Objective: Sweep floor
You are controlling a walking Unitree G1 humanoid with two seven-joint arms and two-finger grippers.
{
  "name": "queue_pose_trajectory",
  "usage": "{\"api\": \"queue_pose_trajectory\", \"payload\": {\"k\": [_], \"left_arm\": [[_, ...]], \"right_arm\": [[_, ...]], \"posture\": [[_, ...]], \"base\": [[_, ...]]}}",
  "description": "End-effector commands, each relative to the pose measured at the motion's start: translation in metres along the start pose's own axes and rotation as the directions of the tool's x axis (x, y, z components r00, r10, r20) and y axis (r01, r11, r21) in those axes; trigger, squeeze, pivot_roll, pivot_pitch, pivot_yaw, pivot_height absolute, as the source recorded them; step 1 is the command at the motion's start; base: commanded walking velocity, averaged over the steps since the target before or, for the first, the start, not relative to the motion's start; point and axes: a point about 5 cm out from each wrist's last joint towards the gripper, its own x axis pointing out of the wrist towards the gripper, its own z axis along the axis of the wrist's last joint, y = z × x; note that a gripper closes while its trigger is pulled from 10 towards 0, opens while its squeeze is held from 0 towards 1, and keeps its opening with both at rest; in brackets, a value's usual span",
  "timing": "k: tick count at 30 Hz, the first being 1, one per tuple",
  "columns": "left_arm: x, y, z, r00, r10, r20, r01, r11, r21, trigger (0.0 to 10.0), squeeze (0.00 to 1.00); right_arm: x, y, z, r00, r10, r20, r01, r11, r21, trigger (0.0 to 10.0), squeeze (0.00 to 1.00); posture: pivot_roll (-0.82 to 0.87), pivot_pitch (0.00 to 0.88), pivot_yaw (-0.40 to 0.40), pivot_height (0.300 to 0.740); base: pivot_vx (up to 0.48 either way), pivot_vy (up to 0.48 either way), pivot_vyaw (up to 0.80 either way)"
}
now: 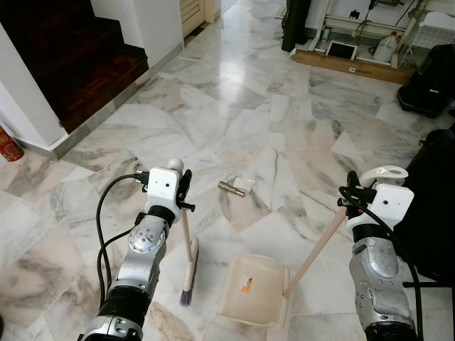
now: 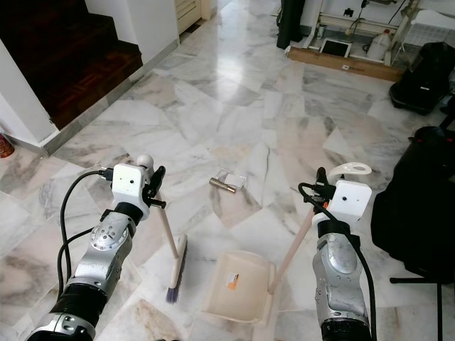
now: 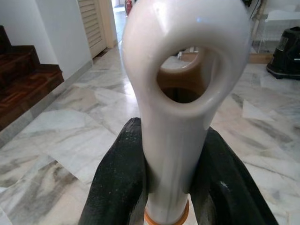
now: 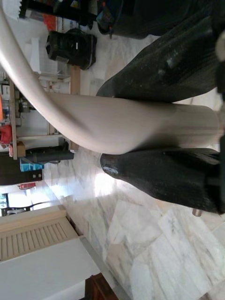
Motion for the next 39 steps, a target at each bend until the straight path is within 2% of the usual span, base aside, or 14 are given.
{"api": "queue_pose_trajectory", "payload": {"k": [1,39], "left_arm": [[0.0006,0.0009,0.0076,0.999,0.004,0.039,-0.004,1.0,-0.004,10.0,0.0],[0.0007,0.0015,0.0075,0.999,0.007,0.038,-0.007,1.0,-0.003,10.0,0.0]], "right_arm": [[0.0034,0.0002,0.0097,0.999,-0.006,0.039,0.006,1.0,0.004,10.0,0.0],[0.0041,-0.0004,0.0095,0.999,-0.01,0.031,0.01,1.0,0.003,10.0,0.0]], "posture": [[0.04,0.099,-0.021,0.74],[0.04,0.102,-0.022,0.74]], "base": [[0.0,0.0,0.0],[0.0,0.0,0.0]]}}
